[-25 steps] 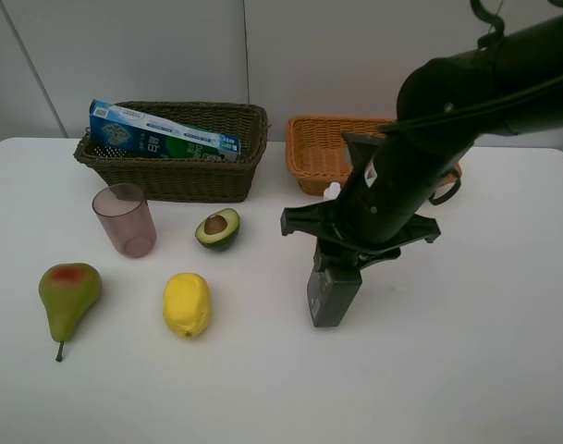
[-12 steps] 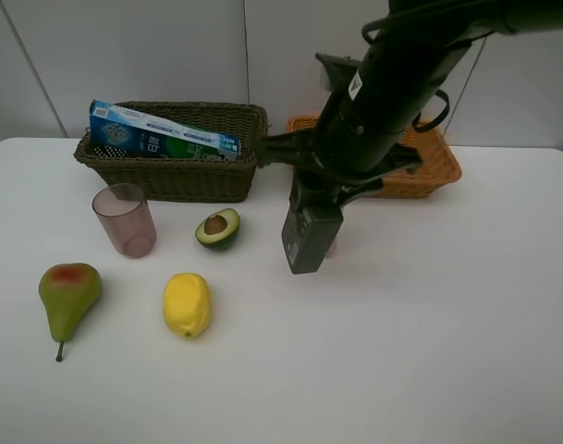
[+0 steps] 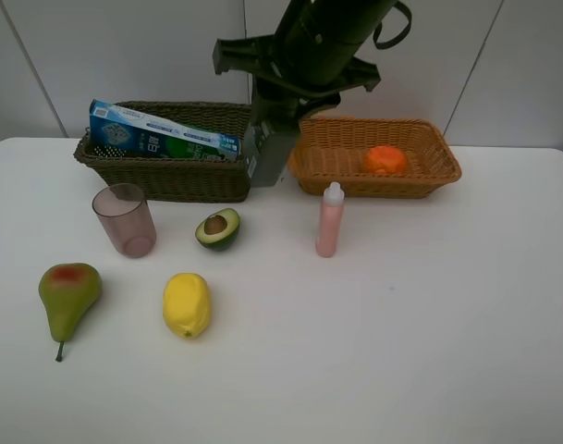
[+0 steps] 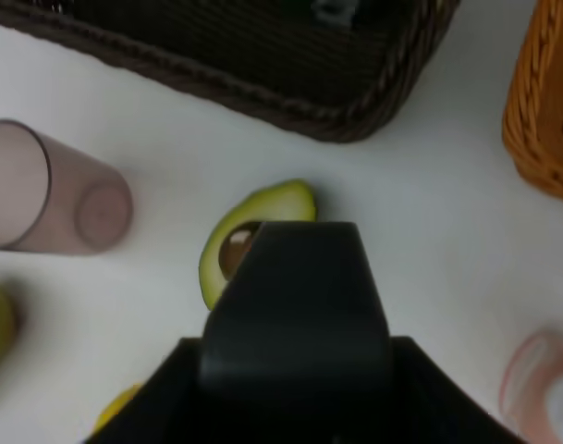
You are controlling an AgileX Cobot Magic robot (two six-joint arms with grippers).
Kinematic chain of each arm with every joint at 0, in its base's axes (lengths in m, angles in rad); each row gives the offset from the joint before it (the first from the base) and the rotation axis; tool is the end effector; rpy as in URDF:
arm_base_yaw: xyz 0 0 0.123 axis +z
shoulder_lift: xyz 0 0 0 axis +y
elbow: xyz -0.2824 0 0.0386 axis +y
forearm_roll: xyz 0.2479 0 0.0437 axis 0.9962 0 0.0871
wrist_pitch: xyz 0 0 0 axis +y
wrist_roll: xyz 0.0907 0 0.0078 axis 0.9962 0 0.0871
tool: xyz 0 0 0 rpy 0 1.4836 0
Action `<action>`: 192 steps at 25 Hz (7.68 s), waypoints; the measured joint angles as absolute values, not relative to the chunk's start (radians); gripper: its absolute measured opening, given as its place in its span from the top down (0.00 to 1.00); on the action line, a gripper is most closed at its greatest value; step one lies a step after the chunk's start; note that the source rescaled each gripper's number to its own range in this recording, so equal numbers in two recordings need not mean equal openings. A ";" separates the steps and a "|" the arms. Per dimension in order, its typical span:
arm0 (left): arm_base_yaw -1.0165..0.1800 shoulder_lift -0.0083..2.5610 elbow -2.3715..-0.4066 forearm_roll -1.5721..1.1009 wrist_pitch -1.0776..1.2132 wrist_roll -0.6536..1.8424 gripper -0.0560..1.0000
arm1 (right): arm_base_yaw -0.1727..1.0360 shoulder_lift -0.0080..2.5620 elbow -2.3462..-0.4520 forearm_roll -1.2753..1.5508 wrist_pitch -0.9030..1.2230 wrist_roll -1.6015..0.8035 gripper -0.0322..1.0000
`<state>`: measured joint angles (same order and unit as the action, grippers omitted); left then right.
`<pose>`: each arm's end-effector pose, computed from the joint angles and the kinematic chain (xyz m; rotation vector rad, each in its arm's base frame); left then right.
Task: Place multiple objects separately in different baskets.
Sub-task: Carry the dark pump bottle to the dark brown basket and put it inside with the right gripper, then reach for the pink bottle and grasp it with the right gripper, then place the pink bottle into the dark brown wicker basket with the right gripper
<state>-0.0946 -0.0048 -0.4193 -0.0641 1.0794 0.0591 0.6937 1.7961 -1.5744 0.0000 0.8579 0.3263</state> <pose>0.0015 -0.0053 0.2531 0.1650 2.1323 -0.0990 0.3089 0.2569 0.3015 -0.4770 2.5672 0.3793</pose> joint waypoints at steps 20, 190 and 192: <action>-0.095 -0.005 -0.419 -0.064 1.079 0.059 0.00 | 0.626 2.225 -2.035 -0.107 0.775 0.324 0.86; -0.095 -0.005 -0.419 -0.064 1.079 0.059 0.00 | 0.566 2.001 -1.530 -0.050 0.928 0.526 0.97; -0.095 -0.005 -0.419 -0.064 1.079 0.059 0.00 | 0.566 1.992 -1.565 -0.017 0.957 0.483 0.97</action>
<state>-0.0946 -0.0048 -0.4193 -0.0641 1.0794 0.0591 0.5661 1.9918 -1.5649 -0.0170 0.9573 0.4829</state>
